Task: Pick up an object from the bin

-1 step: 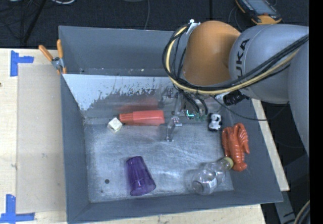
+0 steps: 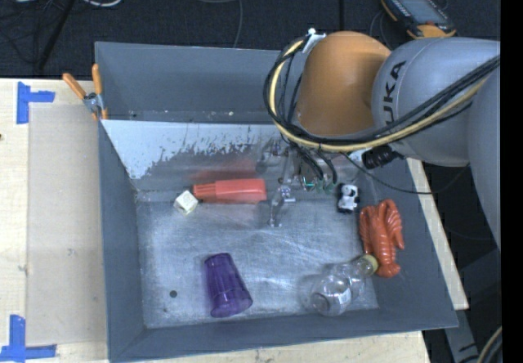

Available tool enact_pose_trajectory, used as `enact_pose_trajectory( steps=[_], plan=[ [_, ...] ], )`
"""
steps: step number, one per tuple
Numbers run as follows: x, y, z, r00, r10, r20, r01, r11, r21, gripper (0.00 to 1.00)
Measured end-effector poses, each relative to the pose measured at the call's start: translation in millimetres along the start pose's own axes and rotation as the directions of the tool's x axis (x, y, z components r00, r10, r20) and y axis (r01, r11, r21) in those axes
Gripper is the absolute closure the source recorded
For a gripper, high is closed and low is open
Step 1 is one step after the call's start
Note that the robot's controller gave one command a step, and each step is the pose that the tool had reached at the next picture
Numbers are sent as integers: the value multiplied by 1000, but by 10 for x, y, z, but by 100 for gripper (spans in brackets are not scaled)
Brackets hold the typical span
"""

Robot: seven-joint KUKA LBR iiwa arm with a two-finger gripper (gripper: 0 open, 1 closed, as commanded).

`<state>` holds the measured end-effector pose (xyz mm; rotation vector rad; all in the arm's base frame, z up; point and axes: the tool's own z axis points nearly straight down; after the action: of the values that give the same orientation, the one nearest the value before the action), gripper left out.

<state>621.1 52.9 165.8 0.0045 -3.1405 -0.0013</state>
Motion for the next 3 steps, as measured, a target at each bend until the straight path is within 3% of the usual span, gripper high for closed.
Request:
enact_pose_trajectory(
  steps=[1, 2, 3],
  plan=[
    [27, 156, 308, 997, 76, 6, -76, 997, 0, 0],
    [31, 37, 722, 954, 299, 0, -299, 954, 1, 100],
    [31, 37, 722, 954, 299, 0, -299, 954, 1, 100]
  ],
)
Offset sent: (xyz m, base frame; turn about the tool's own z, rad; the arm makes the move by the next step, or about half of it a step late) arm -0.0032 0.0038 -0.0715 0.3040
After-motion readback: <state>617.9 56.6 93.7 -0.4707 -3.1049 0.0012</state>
